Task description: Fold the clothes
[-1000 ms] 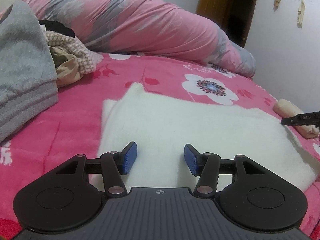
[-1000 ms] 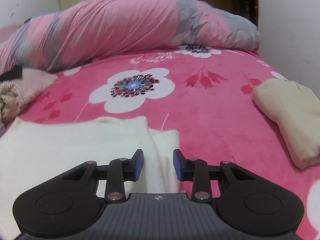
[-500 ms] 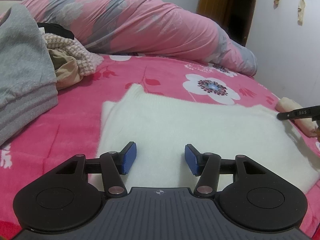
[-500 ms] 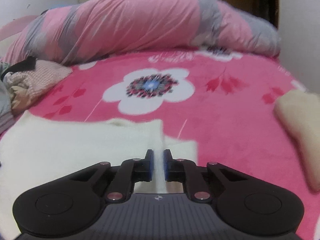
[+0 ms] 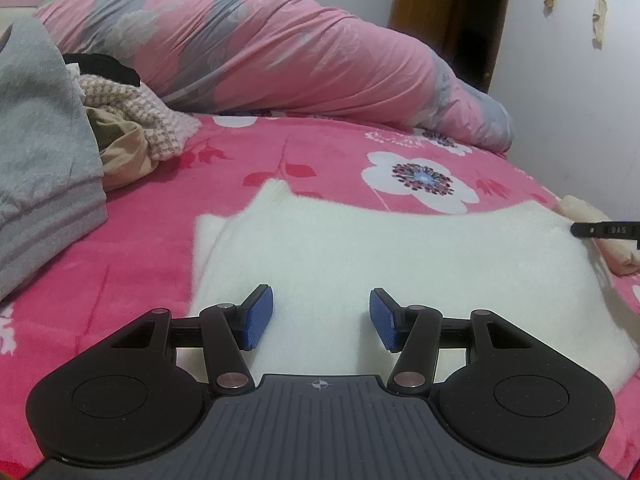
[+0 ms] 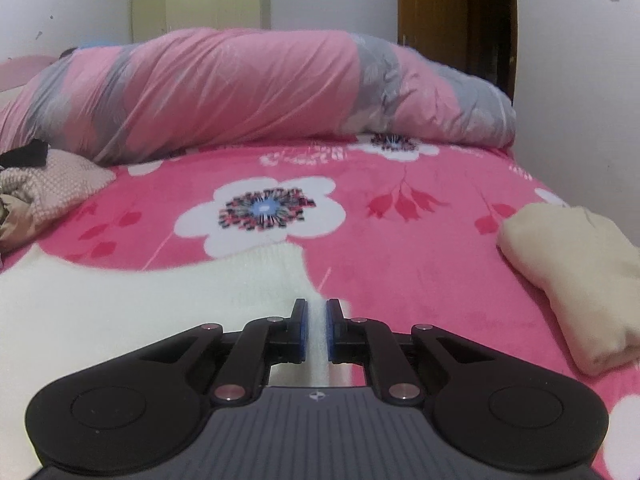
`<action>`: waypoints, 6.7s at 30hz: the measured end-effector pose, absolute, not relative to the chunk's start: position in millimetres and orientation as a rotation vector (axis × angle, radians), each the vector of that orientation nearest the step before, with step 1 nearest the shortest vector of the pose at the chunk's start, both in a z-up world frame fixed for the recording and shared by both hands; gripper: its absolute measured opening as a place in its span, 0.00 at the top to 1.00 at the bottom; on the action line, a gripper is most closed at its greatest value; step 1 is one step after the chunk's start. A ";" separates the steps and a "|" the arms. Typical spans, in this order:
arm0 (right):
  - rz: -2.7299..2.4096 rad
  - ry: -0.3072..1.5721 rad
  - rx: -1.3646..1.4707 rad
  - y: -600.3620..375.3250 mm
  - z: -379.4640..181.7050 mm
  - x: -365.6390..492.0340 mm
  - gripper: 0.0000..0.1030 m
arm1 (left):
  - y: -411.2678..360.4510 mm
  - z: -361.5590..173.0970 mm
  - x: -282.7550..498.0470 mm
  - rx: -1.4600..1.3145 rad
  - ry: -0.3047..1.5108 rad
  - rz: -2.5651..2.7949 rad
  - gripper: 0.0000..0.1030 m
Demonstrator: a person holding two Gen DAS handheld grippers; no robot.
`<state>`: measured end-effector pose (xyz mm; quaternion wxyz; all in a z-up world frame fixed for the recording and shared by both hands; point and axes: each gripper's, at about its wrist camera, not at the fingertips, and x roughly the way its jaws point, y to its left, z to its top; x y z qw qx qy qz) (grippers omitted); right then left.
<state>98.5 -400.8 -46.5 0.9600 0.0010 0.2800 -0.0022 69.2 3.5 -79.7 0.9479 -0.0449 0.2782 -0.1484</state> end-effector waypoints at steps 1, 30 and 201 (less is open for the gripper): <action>-0.009 0.576 -0.017 -399.8 -51.8 101.6 0.91 | 3.0 -81.4 69.6 -0.087 0.564 -0.298 0.48; 0.001 0.707 0.311 -441.1 -69.0 129.4 0.73 | -20.6 -78.8 164.5 -0.131 0.671 -0.162 0.49; 0.089 0.639 -0.005 -228.2 -67.1 56.4 0.21 | -22.5 -69.5 38.6 0.016 0.742 -0.190 0.47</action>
